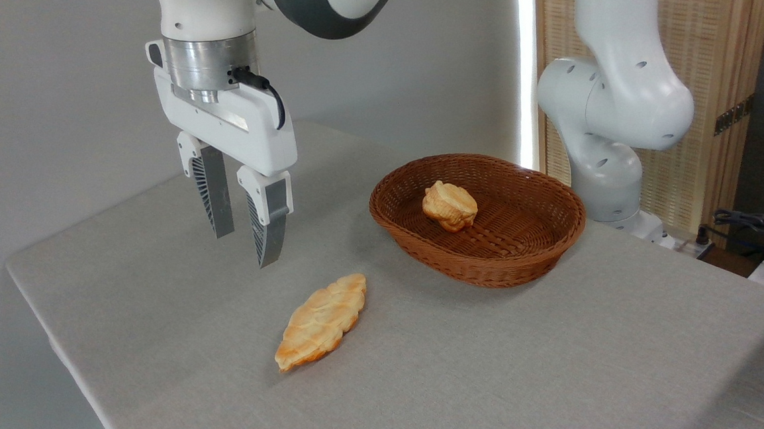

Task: Put bread into the basket

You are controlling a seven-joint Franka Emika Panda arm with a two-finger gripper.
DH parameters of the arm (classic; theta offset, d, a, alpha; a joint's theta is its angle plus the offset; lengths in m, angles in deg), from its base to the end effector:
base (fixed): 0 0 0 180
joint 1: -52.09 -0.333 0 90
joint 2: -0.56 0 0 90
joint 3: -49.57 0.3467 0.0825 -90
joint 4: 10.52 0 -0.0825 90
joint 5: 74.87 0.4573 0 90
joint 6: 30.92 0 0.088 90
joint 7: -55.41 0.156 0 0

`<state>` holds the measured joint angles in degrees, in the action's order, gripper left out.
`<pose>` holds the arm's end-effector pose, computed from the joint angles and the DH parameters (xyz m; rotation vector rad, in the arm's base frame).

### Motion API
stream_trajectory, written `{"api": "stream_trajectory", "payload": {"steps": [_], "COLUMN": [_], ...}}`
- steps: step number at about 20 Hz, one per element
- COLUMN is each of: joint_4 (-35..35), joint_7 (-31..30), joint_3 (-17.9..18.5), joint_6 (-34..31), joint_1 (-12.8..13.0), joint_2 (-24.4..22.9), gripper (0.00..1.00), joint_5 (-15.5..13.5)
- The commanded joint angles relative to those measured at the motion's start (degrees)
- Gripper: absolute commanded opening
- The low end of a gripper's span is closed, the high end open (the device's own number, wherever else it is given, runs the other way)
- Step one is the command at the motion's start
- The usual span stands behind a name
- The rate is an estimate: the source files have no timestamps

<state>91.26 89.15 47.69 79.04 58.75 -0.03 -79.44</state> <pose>0.6457 -0.1064 0.5323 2.8935 -1.0833 0.2571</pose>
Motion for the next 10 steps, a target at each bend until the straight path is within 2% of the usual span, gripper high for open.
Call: {"api": "stream_trajectory", "payload": {"steps": [1,5,10], "joint_4": [-0.9,-0.9,-0.9], "joint_7": [1.5,1.5,1.5], "joint_3": [-0.3,-0.7,-0.1], "joint_6": [-1.4,-1.6,-2.5], "joint_1": [-1.2,-3.1,-3.2], "joint_2": [0.1,-0.2,-0.4], "gripper": [1.00,1.00,1.00], "joint_5": [-0.7,-0.8,-1.4]}}
